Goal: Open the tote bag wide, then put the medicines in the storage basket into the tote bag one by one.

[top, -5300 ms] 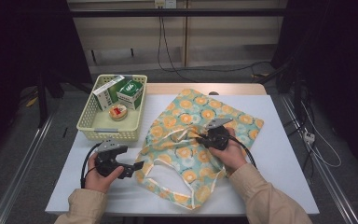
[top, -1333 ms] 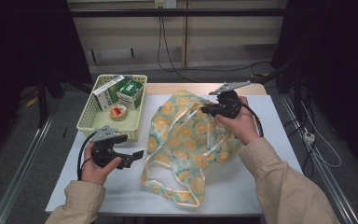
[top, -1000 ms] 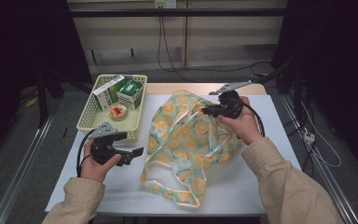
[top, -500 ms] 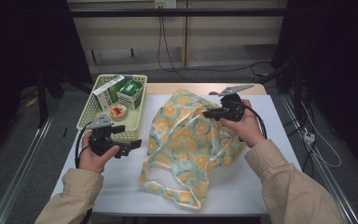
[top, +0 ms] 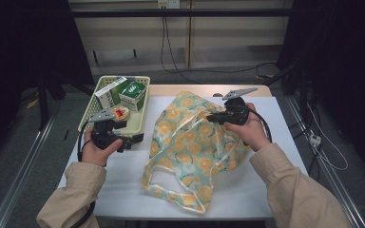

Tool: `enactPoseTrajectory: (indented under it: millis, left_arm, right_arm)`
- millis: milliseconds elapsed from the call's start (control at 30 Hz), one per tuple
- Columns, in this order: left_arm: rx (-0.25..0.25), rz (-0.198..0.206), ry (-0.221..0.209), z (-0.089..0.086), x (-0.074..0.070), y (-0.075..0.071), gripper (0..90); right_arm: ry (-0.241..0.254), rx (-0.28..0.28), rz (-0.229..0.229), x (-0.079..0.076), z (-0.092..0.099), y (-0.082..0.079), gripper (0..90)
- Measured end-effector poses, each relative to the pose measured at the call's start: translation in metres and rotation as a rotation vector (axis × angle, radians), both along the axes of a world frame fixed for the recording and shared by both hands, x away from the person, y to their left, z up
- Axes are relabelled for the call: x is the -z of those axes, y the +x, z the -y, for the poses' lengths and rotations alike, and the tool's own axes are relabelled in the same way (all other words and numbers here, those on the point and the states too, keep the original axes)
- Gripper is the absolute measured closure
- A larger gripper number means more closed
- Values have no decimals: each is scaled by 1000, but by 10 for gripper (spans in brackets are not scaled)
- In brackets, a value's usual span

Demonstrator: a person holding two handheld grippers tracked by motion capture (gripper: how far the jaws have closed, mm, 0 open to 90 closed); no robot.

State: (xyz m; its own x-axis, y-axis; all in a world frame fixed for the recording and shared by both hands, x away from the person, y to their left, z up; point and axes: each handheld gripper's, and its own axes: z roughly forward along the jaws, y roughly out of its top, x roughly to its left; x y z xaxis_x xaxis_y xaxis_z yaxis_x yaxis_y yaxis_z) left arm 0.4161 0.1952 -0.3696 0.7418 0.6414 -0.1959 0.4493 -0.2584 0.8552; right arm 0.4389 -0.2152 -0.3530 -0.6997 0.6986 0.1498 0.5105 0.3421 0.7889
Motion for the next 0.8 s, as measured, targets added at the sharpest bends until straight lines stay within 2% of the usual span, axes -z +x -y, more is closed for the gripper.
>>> enactPoseTrajectory:
  millis: [133, 333, 433, 733, 800]
  left_arm:
    - [-4, -3, 13, 0, -2, 8, 49]
    - [-9, -6, 11, -2, -5, 16, 49]
    - [-13, -9, 27, -3, -6, 21, 49]
    - [-20, -8, 25, -5, -11, 34, 49]
    - [-19, -14, 6, -6, -11, 36, 49]
  right_arm:
    - [-4, 2, -2, 1, 2, -1, 898]
    - [4, 5, -5, 2, 4, 1, 898]
    - [4, 0, -5, 3, 4, 1, 898]
    - [10, -1, -4, 3, 4, 1, 898]
    - [11, 0, -6, 3, 4, 1, 898]
